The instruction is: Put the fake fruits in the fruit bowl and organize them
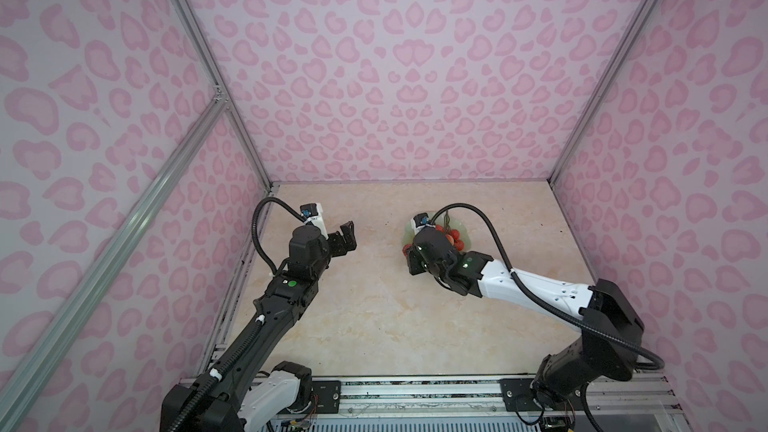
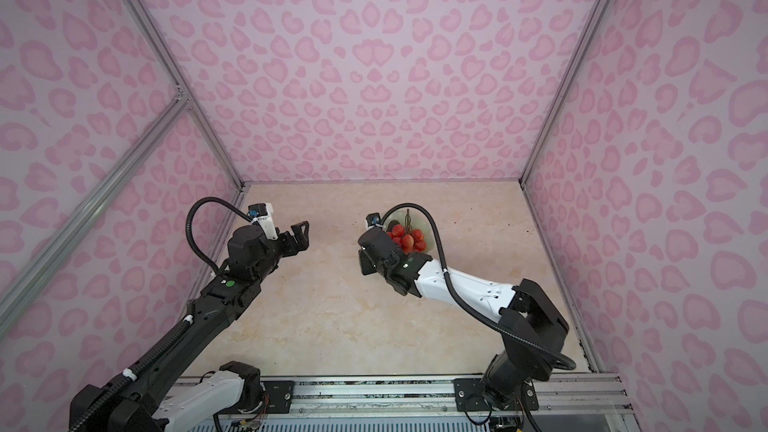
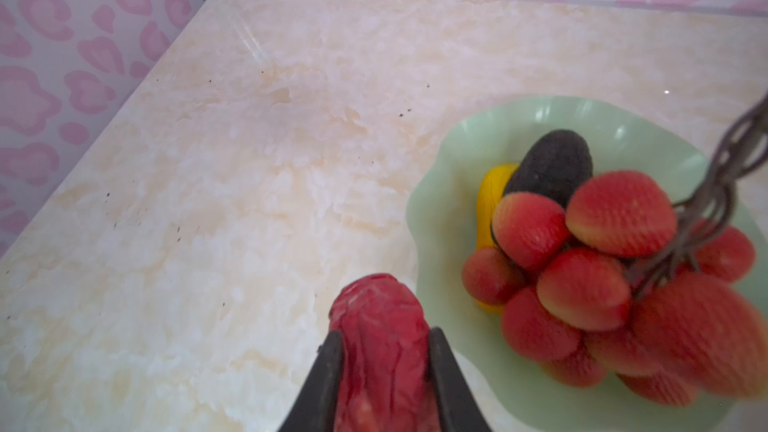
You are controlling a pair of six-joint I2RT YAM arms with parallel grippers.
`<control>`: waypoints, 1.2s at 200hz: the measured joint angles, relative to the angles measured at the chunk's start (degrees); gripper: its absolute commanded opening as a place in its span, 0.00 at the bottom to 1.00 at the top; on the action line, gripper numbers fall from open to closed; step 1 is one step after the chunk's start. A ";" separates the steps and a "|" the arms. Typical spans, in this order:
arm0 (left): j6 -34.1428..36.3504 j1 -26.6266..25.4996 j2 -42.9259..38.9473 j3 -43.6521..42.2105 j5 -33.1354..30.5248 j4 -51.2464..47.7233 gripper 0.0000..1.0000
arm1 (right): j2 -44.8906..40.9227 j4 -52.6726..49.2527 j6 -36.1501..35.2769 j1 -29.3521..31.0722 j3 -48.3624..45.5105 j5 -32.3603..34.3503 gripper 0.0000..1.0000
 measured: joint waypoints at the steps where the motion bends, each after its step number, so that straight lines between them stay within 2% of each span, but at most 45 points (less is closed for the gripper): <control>1: 0.00 0.00 -0.04 -0.04 0.00 0.00 0.97 | 0.33 0.07 -0.07 -0.04 0.33 0.02 0.16; 51: -0.44 0.44 -2.12 -2.03 -0.02 -0.22 0.97 | 17.90 -2.51 -1.33 -3.21 16.28 4.24 0.16; 73: -0.81 0.48 -2.56 -2.47 0.00 -0.26 0.97 | 21.09 -2.56 -1.79 -4.66 18.80 5.81 0.16; 92: -0.81 0.57 -3.08 -2.71 -0.07 -0.22 0.97 | 21.92 -2.93 -1.77 -6.14 18.71 7.30 0.20; 106: -0.81 0.59 -3.56 -3.08 -0.52 -0.20 0.97 | 22.05 -3.23 -1.75 -7.02 18.49 7.37 0.27; 130: -0.76 0.81 -4.02 -3.37 -1.29 -0.22 0.97 | 22.91 -3.34 -1.75 -7.72 18.86 7.34 0.52; 144: -0.55 0.81 -4.13 -3.37 -1.90 -0.20 0.97 | 23.19 -3.63 -1.77 -7.63 18.93 6.91 0.62; 197: 1.18 1.03 -5.77 -3.93 -4.94 -0.04 0.97 | 19.54 -4.61 -2.38 -7.72 19.34 6.78 0.76; 207: 1.84 1.07 -6.08 -4.28 -5.68 0.20 0.97 | 17.27 -4.44 -3.02 -7.80 19.15 6.84 0.83; 217: 2.71 1.07 -6.19 -4.72 -6.91 0.63 0.97 | 14.16 -3.93 -4.20 -7.80 18.05 7.02 0.98; 240: 5.01 1.31 -6.19 -6.54 -10.32 2.62 0.97 | 4.31 0.48 -7.37 -8.90 11.04 7.06 0.99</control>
